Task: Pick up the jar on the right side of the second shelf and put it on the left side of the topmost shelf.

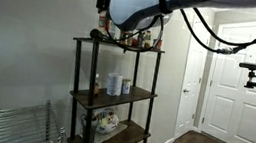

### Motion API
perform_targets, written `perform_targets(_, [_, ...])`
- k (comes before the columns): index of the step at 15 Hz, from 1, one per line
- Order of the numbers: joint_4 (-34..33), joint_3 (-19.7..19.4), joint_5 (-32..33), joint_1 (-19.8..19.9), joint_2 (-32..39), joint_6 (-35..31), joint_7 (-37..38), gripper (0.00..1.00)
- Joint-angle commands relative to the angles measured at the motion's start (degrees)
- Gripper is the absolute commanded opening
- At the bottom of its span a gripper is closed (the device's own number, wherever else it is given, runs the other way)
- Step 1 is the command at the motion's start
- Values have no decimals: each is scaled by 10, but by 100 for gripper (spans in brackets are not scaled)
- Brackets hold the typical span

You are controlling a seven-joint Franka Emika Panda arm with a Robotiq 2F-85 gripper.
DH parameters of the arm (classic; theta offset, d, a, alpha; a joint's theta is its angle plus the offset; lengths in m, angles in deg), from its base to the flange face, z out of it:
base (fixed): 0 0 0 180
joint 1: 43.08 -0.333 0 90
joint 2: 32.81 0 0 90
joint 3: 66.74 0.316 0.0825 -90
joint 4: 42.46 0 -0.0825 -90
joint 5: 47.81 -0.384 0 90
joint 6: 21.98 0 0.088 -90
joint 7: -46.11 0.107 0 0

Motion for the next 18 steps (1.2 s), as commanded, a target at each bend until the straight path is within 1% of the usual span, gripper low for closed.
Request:
perform_targets(1, [-33, 10, 7, 48, 26, 37, 48, 30])
perform_targets(7, [-87, 33, 20, 109, 40, 95, 83, 30])
perform_targets(13, [-147, 66, 39, 150, 35, 142, 102, 30])
perform_targets(18, [-184, 101, 63, 185, 25, 165, 130, 30])
